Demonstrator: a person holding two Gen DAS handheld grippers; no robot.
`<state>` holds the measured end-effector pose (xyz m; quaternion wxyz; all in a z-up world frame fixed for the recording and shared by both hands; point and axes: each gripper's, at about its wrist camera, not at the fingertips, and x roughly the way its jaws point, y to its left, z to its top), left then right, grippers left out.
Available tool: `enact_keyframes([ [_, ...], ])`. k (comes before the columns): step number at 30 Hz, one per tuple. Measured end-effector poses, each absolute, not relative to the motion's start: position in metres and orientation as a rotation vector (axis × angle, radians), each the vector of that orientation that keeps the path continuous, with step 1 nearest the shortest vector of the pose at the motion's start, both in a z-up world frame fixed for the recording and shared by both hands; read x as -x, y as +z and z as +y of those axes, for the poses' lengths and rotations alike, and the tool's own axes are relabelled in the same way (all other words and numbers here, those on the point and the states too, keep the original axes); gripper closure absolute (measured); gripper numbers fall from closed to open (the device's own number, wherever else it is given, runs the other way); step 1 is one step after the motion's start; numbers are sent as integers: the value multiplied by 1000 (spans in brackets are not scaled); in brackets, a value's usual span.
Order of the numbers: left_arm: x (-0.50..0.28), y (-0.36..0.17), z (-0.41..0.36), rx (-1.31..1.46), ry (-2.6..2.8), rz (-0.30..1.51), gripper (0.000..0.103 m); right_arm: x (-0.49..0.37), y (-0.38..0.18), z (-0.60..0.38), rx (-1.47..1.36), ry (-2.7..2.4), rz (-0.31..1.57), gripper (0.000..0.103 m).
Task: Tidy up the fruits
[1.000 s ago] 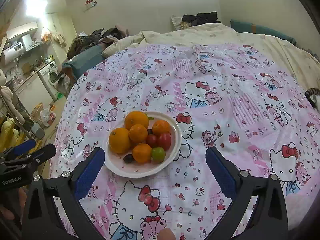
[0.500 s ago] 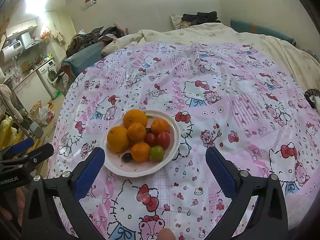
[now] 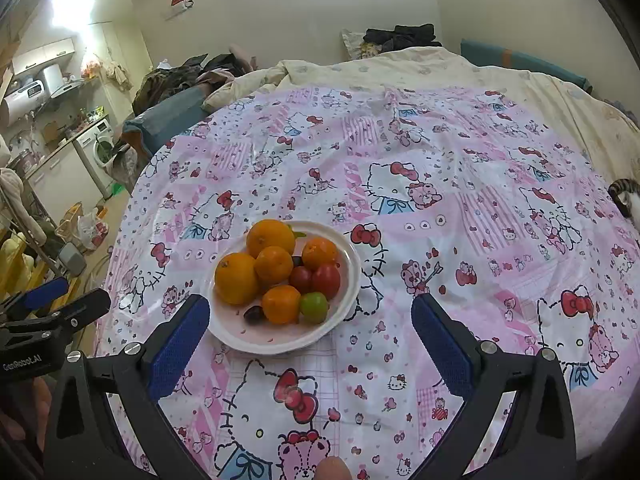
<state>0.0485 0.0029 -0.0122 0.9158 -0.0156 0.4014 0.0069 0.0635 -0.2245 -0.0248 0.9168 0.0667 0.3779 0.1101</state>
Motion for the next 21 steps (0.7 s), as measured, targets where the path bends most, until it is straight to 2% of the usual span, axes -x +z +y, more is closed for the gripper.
enact_keyframes([
  [21, -45, -13, -1, 36, -5, 824, 2, -65, -22, -227, -141, 226, 773, 0],
])
